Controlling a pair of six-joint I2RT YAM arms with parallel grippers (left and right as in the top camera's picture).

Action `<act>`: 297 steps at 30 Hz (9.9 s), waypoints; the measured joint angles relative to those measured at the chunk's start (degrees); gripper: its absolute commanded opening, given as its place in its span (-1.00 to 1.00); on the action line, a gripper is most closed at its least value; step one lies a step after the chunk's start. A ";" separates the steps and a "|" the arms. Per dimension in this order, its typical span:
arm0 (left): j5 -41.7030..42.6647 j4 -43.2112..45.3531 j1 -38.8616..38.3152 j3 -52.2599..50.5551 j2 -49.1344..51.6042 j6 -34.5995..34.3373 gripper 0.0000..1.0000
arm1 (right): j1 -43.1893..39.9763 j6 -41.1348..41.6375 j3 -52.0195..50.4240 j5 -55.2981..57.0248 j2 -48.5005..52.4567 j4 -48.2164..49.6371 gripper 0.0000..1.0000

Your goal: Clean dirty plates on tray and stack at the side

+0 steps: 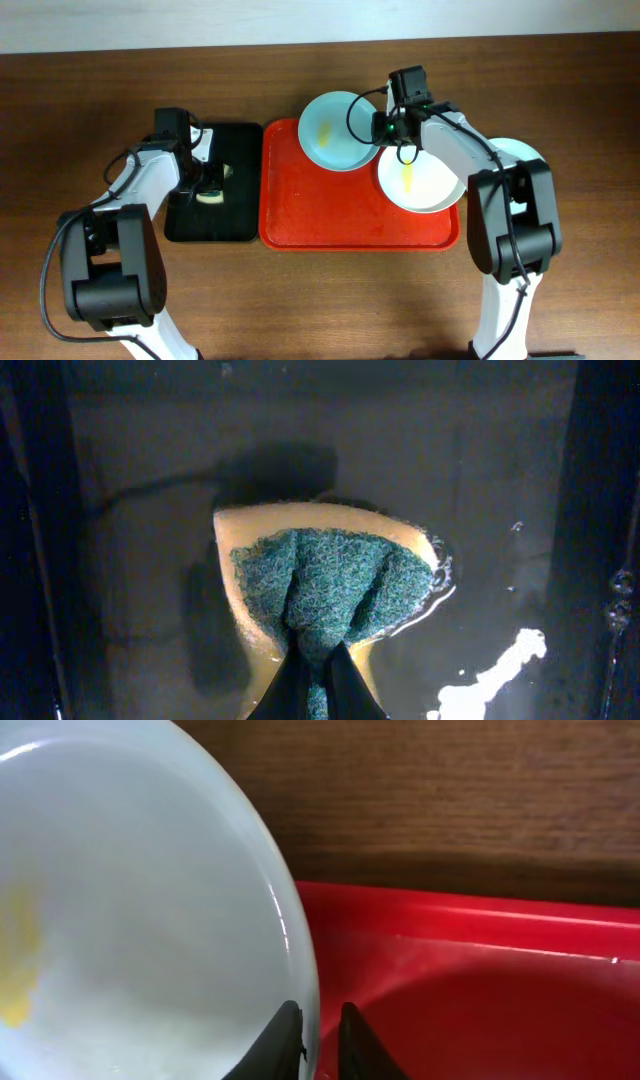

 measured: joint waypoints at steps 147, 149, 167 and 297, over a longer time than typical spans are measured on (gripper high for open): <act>-3.04 7.93 0.00 1.14 -25.94 0.02 -1.00 | 12.92 10.93 -19.45 -3.89 -13.79 -12.04 -0.92; -2.82 7.74 0.00 1.14 -25.94 0.02 -1.00 | 12.92 10.97 -19.56 -3.89 -13.86 -11.85 -0.90; -1.86 4.17 0.00 1.14 -23.04 0.02 -1.00 | 12.94 9.84 -18.95 -3.80 -13.86 -14.16 -0.63; 5.79 -15.47 -25.62 21.44 13.94 -16.72 -1.00 | 12.04 26.21 -17.73 1.92 -13.86 -12.90 -0.91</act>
